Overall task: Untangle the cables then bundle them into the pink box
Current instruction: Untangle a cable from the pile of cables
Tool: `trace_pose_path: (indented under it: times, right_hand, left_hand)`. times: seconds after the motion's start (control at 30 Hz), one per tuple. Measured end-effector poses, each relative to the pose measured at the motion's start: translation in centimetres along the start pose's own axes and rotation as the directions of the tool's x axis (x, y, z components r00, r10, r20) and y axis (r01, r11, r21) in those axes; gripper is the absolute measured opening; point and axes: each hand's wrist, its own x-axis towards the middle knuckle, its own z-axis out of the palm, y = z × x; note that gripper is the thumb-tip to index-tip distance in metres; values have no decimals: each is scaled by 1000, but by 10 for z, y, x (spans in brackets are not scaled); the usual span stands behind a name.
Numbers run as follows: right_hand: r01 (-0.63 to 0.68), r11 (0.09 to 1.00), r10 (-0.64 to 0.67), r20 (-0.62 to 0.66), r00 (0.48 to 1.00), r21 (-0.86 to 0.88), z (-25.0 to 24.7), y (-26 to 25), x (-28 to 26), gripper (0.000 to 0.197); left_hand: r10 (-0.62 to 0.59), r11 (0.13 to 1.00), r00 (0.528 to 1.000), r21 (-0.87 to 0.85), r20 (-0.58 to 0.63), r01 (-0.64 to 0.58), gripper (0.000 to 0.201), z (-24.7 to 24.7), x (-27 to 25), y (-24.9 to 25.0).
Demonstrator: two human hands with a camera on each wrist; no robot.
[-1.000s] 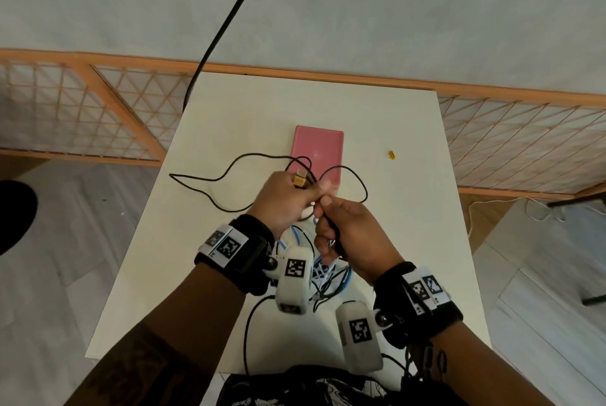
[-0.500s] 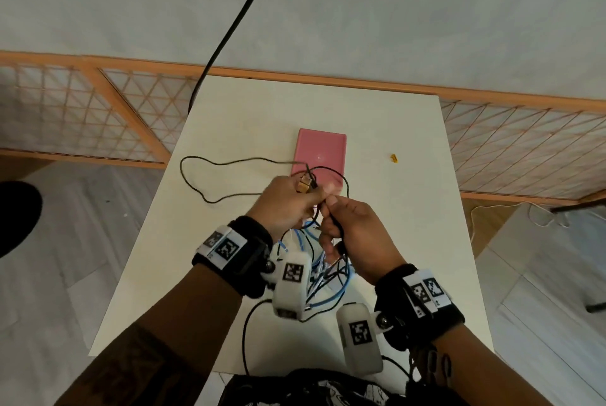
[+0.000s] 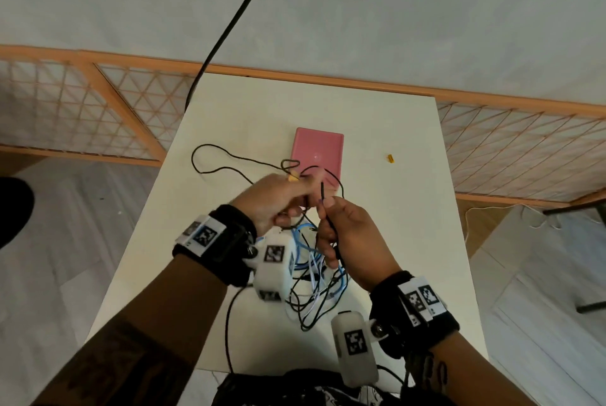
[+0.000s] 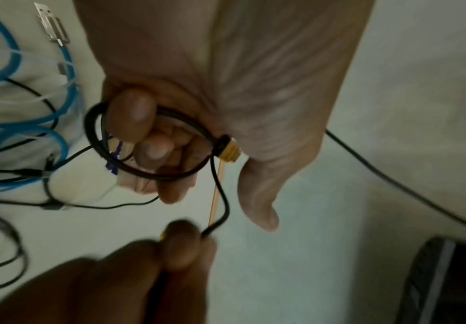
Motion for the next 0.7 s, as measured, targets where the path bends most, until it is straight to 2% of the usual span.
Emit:
trace_pose_path:
  times: [0.03, 0.07, 0.17, 0.2, 0.27, 0.3, 0.33, 0.37, 0.43, 0.47, 0.5, 0.53, 0.57, 0.63, 0.67, 0.7]
  right_hand:
    - [2, 1000, -2, -13, 1000, -19, 0, 0, 2, 34]
    - [-3, 999, 2, -26, 1000, -36, 0, 0, 5, 35]
    - [-32, 998, 30, -30, 999, -56, 0, 1, 10, 33]
    - [-32, 998, 31, -15, 999, -59, -1, 2, 10, 31]
    - [-19, 998, 20, 17, 1000, -61, -2, 7, 8, 30]
    - [-18, 998, 20, 25, 999, -59, -2, 9, 6, 31]
    - [-20, 998, 22, 25, 999, -55, -2, 11, 5, 33]
    - [-15, 999, 16, 19, 1000, -50, -2, 11, 4, 33]
    - [17, 999, -18, -19, 1000, -44, -2, 9, 6, 32]
    - [27, 999, -28, -40, 999, -44, -1, 7, 8, 32]
    - [31, 998, -34, -54, 998, -46, 0, 4, 10, 32]
    - [31, 999, -34, -60, 998, -44, 1, 3, 12, 32]
    - [25, 999, -27, -57, 998, -39, 2, 2, 13, 31]
    - [-1, 1000, 0, -29, 1000, -28, 3, 0, 13, 29]
    - [0, 999, 0, -14, 1000, -40, 3, 1, 13, 29]
    - [15, 997, -16, -11, 1000, -71, 3, 1, 14, 30]
  left_hand:
    - [33, 996, 999, 86, 44, -37, 35, 7, -8, -2]
    - [88, 983, 996, 157, 27, -91, 32, 14, -13, -3]
    - [201, 970, 963, 171, -177, -171, 28, 20, -3, -9]
    - [215, 973, 935, 139, -282, -182, 26, 17, 4, -9]
    - [190, 979, 822, 42, -537, -199, 22, 2, 19, -4]
    - [163, 981, 770, 15, -617, -195, 24, -8, 24, -2]
    - [141, 985, 768, 9, -625, -173, 28, -16, 27, -1]
    - [122, 991, 820, 20, -559, -133, 33, -21, 26, -1]
    - [74, 993, 961, 111, -266, -46, 48, -16, 16, -8]
    - [64, 985, 989, 166, -130, -42, 52, -8, 9, -14]
    - [94, 977, 993, 199, -69, -79, 50, 0, 4, -18]
    - [147, 968, 985, 216, -91, -124, 46, 6, 5, -19]
    - [192, 963, 966, 221, -176, -151, 40, 7, 9, -18]
    - [226, 969, 875, 192, -428, -156, 34, 1, 21, -11]
    - [224, 973, 833, 167, -506, -161, 35, -5, 25, -7]
    - [218, 974, 828, 164, -516, -155, 37, -11, 26, -5]
